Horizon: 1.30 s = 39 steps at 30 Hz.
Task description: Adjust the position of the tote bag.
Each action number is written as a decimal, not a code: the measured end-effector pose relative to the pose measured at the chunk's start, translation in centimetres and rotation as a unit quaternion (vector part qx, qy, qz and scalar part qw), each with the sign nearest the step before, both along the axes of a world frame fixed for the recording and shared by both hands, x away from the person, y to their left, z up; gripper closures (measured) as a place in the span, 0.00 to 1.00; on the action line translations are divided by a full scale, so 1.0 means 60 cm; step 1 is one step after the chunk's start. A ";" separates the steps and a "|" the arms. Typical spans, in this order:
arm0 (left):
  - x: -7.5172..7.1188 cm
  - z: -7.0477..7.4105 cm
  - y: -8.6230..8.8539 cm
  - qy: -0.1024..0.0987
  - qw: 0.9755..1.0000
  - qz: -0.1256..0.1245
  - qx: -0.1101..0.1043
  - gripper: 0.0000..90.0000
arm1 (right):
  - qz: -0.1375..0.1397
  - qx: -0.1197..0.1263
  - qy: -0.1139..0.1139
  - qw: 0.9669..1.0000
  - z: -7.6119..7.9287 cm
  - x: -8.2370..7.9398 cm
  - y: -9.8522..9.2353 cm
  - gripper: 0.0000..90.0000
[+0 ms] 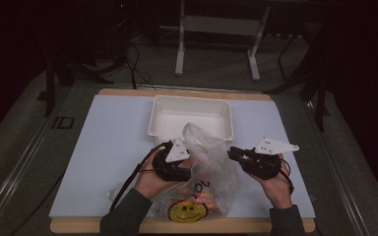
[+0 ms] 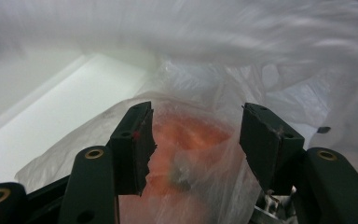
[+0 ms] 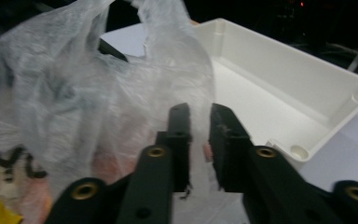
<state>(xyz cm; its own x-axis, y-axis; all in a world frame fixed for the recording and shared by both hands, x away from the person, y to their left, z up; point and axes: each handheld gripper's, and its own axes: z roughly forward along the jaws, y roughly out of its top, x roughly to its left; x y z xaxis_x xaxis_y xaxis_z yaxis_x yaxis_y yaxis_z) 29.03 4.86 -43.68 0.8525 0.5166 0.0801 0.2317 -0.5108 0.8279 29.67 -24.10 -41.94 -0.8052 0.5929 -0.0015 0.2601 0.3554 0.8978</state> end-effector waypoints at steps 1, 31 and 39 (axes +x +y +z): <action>0.001 0.001 -0.002 0.000 1.000 0.001 0.001 0.50 | 0.006 0.000 -0.004 1.000 0.003 -0.004 0.001 0.77; 0.002 -0.012 -0.014 0.010 0.999 -0.010 0.028 0.57 | 0.081 -0.022 0.015 0.996 -0.015 -0.041 0.033 0.90; -0.009 -0.019 -0.008 0.010 0.999 -0.033 0.027 0.51 | 0.061 -0.025 0.010 0.998 -0.017 -0.045 0.004 0.99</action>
